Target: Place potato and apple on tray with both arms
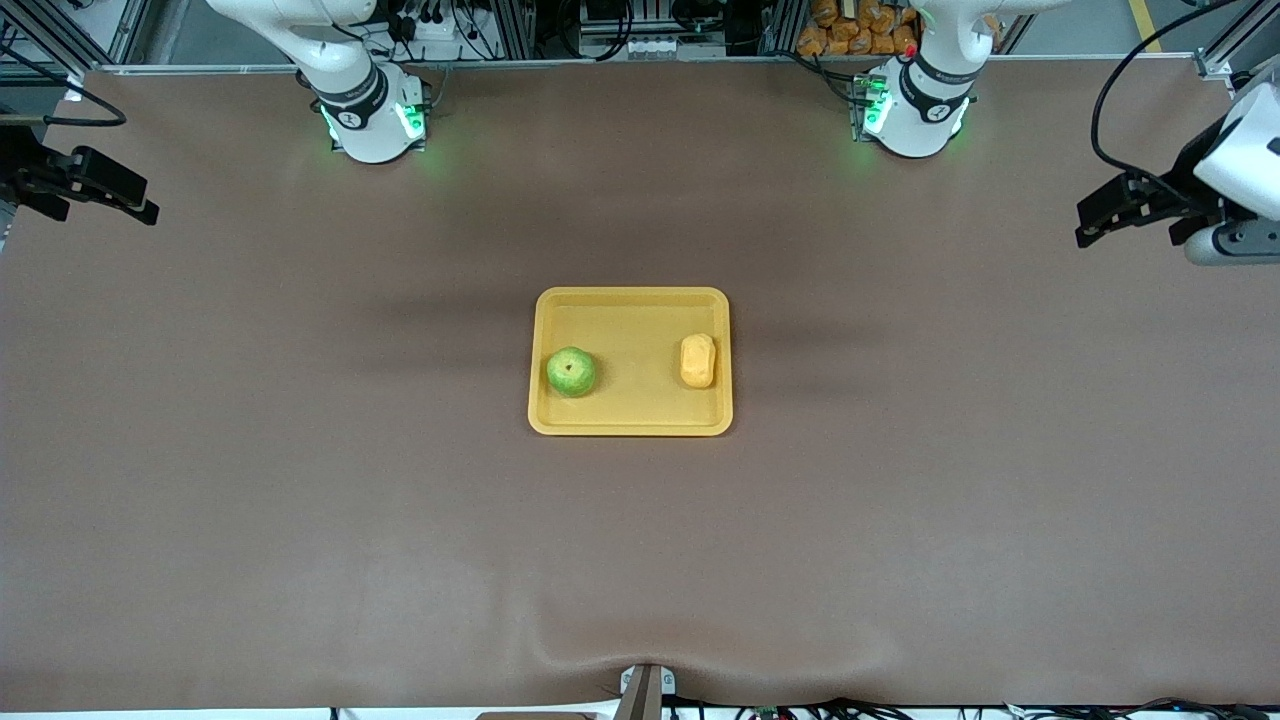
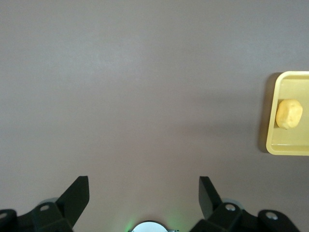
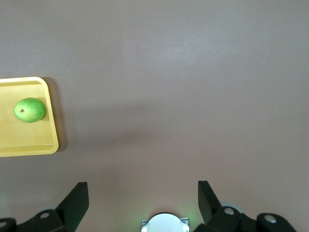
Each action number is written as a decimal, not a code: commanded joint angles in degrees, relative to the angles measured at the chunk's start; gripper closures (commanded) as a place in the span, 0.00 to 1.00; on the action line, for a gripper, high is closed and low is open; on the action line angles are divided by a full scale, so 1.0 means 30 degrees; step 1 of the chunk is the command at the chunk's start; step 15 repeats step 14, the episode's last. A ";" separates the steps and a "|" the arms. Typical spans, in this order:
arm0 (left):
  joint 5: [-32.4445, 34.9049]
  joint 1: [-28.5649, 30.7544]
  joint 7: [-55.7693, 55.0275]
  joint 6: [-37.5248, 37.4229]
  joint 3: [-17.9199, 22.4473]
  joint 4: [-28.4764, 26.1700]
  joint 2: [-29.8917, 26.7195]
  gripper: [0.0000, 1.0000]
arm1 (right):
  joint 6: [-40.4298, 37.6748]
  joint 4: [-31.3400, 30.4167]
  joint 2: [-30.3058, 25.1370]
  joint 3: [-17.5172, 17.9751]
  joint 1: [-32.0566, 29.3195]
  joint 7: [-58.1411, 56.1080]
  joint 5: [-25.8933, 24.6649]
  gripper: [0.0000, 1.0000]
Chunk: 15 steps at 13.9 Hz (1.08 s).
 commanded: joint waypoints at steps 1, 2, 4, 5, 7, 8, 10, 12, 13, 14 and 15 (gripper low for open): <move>-0.0314 -0.0788 -0.0127 -0.0338 0.0296 -0.0857 -0.1044 0.00 | 0.0106 -0.0172 -0.0172 0.0296 -0.0485 -0.0219 -0.0156 0.00; -0.0314 -0.0877 -0.0157 -0.0369 0.0296 -0.0857 -0.1132 0.00 | 0.0106 -0.0172 -0.0172 0.0296 -0.0485 -0.0219 -0.0156 0.00; -0.0343 -0.0907 -0.0157 -0.0370 0.0296 -0.0770 -0.1192 0.00 | 0.0077 -0.0172 -0.0172 0.0296 -0.0485 -0.0219 -0.0156 0.00; -0.0373 -0.0907 -0.0157 -0.0370 0.0296 -0.0769 -0.1163 0.00 | 0.0077 -0.0172 -0.0172 0.0296 -0.0485 -0.0219 -0.0156 0.00; -0.0373 -0.0849 0.0075 -0.0370 0.0325 -0.0682 -0.1162 0.00 | 0.0077 -0.0172 -0.0172 0.0296 -0.0485 -0.0219 -0.0156 0.00; -0.0344 -0.0819 0.0222 -0.0370 0.0354 -0.0623 -0.1133 0.00 | 0.0077 -0.0172 -0.0172 0.0296 -0.0485 -0.0219 -0.0156 0.00; -0.0344 -0.0819 0.0253 -0.0370 0.0588 -0.0535 -0.1104 0.00 | 0.0077 -0.0172 -0.0172 0.0296 -0.0485 -0.0219 -0.0156 0.00; -0.0344 -0.0819 0.0195 -0.0370 0.0618 -0.0301 -0.1075 0.00 | 0.0077 -0.0173 -0.0172 0.0267 -0.0514 -0.0219 -0.0156 0.00; -0.0344 -0.0819 0.0194 -0.0370 0.0589 -0.0300 -0.1075 0.00 | 0.0077 -0.0201 -0.0172 0.0267 -0.0514 -0.0277 -0.0156 0.00; -0.0344 -0.0819 0.0194 -0.0370 0.0589 -0.0300 -0.1075 0.00 | 0.0077 -0.0173 -0.0172 0.0267 -0.0514 -0.0278 -0.0156 0.00; -0.0344 -0.0819 0.0194 -0.0370 0.0589 -0.0300 -0.1075 0.00 | 0.0077 -0.0173 -0.0172 0.0267 -0.0514 -0.0278 -0.0156 0.00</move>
